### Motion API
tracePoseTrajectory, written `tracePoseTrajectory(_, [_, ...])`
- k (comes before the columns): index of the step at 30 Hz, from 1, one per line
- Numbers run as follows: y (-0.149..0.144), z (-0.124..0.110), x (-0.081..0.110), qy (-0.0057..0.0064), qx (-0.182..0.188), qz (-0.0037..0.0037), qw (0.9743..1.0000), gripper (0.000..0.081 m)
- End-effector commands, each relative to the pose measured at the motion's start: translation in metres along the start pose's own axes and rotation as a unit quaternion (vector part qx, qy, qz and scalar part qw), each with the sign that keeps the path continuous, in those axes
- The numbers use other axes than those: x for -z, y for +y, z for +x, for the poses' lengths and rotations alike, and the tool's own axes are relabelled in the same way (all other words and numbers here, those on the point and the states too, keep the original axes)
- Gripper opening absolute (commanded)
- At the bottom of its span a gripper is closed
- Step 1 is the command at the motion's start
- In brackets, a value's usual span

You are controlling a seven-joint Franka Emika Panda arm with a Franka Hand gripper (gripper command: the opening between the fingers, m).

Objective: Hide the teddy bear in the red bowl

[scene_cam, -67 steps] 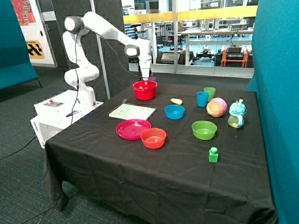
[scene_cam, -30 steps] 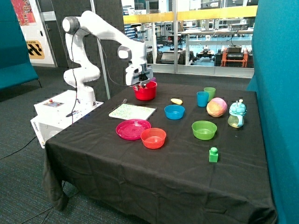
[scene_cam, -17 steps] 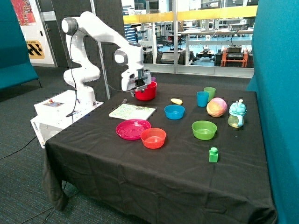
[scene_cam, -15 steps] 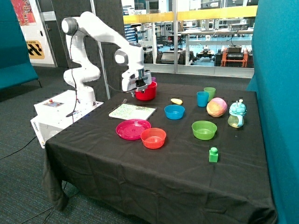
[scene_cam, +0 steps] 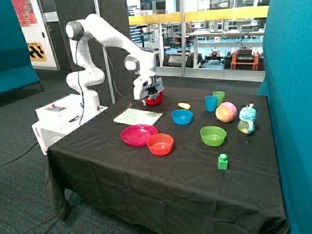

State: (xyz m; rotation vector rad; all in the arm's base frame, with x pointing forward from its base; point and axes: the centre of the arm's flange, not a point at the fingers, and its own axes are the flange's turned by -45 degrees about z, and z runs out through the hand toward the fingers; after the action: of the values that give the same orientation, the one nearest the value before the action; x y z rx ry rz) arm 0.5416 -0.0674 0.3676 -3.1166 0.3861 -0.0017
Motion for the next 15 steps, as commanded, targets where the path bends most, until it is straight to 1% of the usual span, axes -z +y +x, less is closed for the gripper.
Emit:
tracePoseTrajectory(1, [0.007,0.022,-0.009,-0.0005,0.011,-0.00065,0.9999,0.0524])
tracePoseTrajectory(3, [0.011,0.029,-0.011,-0.0005,0.011,-0.00065,0.9999,0.0528])
tracePoseTrajectory(8, [0.016,0.035,-0.012,-0.0005,0.012,-0.00065,0.9999,0.0528])
tracePoseTrajectory(15, [0.026,0.049,-0.006,-0.0005,0.013,-0.00065,0.9999,0.0543])
